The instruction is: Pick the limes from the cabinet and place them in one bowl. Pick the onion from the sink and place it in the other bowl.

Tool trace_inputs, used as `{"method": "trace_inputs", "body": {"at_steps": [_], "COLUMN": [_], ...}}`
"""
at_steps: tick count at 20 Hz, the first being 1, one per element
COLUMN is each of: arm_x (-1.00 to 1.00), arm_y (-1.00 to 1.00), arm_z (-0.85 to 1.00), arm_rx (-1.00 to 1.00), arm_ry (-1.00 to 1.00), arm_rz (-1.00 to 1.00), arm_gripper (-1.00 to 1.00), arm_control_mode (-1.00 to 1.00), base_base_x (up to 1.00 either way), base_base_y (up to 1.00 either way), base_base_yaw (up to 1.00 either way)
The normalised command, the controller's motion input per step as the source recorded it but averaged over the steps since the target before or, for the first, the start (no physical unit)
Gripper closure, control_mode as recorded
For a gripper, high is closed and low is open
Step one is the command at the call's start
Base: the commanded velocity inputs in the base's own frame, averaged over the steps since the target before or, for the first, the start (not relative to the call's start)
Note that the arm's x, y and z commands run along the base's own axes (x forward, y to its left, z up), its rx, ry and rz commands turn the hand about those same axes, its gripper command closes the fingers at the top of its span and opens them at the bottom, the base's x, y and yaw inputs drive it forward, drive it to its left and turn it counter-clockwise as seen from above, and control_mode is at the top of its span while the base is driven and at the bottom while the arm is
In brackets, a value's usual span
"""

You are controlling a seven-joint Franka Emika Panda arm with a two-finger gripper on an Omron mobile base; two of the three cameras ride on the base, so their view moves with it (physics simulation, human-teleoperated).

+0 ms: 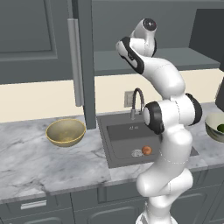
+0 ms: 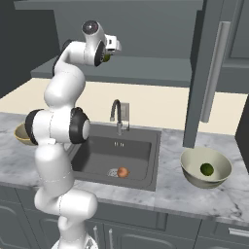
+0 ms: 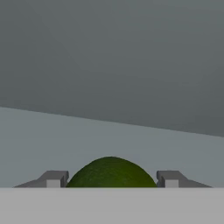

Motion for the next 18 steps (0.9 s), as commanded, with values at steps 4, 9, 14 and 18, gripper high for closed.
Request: {"method": "trace_inputs", "body": {"at_steps": [4, 9, 14, 18], "arm_x": [-0.20, -0.27, -0.29, -0.33], "arm_y": [-0.01, -0.03, -0.07, -0.11], "arm_z": [-0.23, -0.14, -0.03, 0.00], "arm_rx": [0.00, 0.00, 0.00, 0.00], "arm_ry": [-0.01, -0.03, 0.00, -0.04], "arm_rz": [0.00, 0.00, 0.00, 0.00], "arm_gripper": [1.00, 1.00, 1.00, 1.00], "arm_control_mode": [-1.00, -1.00, -1.00, -1.00], "base_base_x": [0.00, 0.00, 0.00, 0.00], "base_base_y": [0.00, 0.00, 0.00, 0.00], "base_base_yaw": [0.00, 0.00, 0.00, 0.00]}}
